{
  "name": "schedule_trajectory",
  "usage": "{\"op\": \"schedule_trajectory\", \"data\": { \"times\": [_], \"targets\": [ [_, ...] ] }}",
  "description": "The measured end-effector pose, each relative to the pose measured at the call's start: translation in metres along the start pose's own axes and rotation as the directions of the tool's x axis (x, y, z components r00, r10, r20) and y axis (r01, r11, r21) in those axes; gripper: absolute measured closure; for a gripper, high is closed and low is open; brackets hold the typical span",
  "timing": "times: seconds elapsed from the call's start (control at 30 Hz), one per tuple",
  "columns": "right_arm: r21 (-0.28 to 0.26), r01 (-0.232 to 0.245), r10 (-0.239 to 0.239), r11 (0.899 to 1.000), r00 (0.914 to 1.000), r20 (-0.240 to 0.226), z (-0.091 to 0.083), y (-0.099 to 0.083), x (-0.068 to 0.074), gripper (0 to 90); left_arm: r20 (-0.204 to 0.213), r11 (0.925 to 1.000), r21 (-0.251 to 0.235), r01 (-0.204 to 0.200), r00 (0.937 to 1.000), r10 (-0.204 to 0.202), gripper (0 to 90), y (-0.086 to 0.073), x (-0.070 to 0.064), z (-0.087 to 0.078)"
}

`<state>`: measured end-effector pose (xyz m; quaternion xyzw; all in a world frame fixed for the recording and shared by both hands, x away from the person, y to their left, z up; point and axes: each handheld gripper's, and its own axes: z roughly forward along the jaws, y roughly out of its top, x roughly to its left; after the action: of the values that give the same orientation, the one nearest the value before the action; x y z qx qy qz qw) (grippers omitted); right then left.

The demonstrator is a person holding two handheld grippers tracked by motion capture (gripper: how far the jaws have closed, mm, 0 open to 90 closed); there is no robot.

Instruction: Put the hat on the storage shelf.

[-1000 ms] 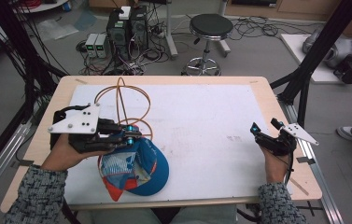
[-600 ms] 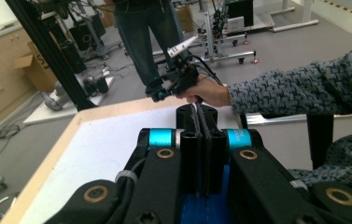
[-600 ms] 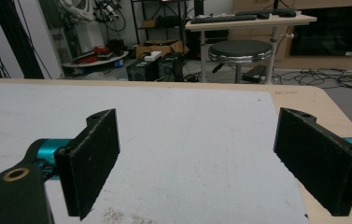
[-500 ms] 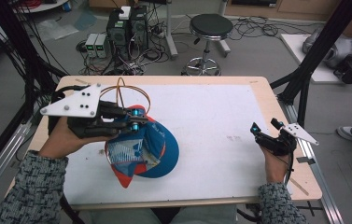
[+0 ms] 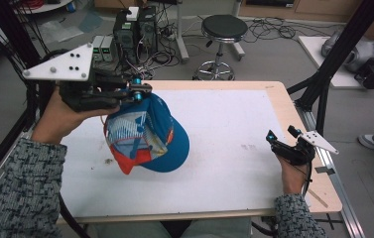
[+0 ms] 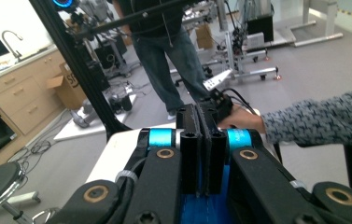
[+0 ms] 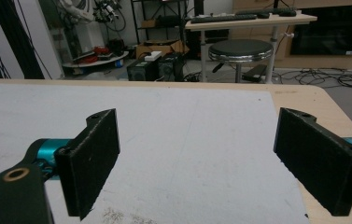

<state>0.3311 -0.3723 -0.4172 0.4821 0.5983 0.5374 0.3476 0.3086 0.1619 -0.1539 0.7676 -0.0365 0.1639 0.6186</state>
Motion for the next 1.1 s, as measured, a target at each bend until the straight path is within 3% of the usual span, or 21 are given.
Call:
{"op": "schedule_trajectory", "data": {
  "times": [0.3,0.5,0.63,0.9,1.1],
  "targets": [
    [0.006,-0.005,0.005,1.0,1.0,-0.005,0.001,0.0,0.0,13.5,-0.067,0.9991,0.033,0.026,0.9974,-0.024,87.8,-0.005,0.03,-0.007],
    [0.008,-0.004,0.004,1.0,1.0,-0.007,0.002,-0.001,0.0,13.5,-0.106,0.9974,0.027,0.066,0.9924,-0.063,87.8,-0.02,0.043,-0.023],
    [0.01,-0.002,0.002,1.0,1.0,-0.008,0.001,-0.001,0.001,13.5,-0.13,0.9951,0.053,0.084,0.9886,-0.076,87.8,-0.033,0.05,-0.031],
    [0.013,0.004,-0.004,1.0,1.0,-0.009,0.001,-0.001,0.0,13.5,-0.16,0.9895,0.066,0.129,0.9802,-0.117,87.8,-0.052,0.066,-0.039],
    [0.016,-0.001,0.001,1.0,1.0,-0.008,0.002,-0.001,0.0,13.5,-0.176,0.9833,0.102,0.151,0.9755,-0.132,87.7,-0.07,0.074,-0.042]
  ]
}}
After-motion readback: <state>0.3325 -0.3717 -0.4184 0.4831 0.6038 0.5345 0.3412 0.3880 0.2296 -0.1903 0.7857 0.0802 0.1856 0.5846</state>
